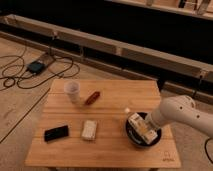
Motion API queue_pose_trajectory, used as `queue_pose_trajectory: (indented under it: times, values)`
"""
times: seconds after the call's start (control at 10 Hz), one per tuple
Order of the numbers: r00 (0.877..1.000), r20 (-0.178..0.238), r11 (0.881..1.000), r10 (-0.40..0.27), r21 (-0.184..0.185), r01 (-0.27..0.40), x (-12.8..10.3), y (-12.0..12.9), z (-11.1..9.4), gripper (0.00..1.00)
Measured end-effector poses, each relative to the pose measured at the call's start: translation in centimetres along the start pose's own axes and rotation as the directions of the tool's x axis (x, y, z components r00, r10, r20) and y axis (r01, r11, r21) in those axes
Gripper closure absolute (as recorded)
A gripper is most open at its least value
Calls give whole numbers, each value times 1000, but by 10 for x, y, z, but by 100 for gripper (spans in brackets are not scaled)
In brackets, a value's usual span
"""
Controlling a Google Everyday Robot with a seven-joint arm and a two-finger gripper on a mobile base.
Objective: Place the bottle in the ceramic bowl
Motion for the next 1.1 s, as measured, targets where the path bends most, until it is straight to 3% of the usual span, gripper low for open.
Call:
queue_pose_trajectory:
  times: [0.2, 0.3, 1.1]
  values:
    - [1000, 4, 1000, 4, 2, -4, 4, 0, 3, 28]
    - [1000, 5, 1000, 5, 2, -5, 6, -1, 5, 24]
    - [1000, -12, 1000, 2, 8, -2, 11, -3, 6, 23]
